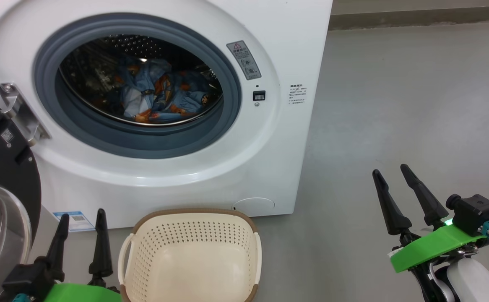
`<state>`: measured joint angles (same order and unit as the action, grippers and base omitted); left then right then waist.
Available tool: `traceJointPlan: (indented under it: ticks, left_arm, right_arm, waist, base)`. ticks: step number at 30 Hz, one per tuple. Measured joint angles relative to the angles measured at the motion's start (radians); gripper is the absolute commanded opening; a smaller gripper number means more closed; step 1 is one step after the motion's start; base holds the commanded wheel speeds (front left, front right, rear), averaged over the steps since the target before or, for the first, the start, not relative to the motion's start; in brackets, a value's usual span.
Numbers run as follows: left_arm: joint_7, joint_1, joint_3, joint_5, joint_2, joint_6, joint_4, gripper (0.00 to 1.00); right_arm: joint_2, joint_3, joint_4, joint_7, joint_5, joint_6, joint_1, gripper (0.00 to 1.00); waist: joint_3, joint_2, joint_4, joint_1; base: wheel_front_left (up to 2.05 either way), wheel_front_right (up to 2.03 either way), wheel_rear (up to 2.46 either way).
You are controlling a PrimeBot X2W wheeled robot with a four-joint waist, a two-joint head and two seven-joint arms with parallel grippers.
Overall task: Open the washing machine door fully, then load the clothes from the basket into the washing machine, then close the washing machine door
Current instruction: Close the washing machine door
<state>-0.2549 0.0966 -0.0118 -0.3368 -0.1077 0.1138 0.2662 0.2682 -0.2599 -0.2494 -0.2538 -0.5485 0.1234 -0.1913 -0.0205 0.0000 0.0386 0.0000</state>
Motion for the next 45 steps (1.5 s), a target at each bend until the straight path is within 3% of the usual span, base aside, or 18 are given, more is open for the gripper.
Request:
traceJointPlan:
  ticks: [16, 35, 45]
  left_arm:
    - [0.0, -0.005, 0.009, 0.0, -0.004, -0.009, -0.006, 1.0]
    - [0.0, -0.009, 0.01, -0.01, -0.009, -0.018, -0.011, 1.0]
    - [0.0, -0.02, 0.013, -0.016, -0.021, -0.019, -0.011, 1.0]
  right_arm:
    - [0.0, -0.001, 0.0, 0.0, -0.007, 0.0, 0.0, 1.0]
    - [0.0, 0.003, -0.002, 0.0, -0.007, 0.0, 0.0, 1.0]
    - [-0.001, 0.003, -0.002, 0.0, -0.007, 0.0, 0.0, 1.0]
  waist:
    - [-0.001, 0.0, -0.001, 0.0]
    - [-0.002, 0.0, -0.001, -0.0001]
    - [0.001, 0.0, -0.001, -0.0001]
  base:
    - [-0.15, 0.15, 0.0]
    - [-1.61, 1.61, 0.0]
    - [-0.53, 0.53, 0.0]
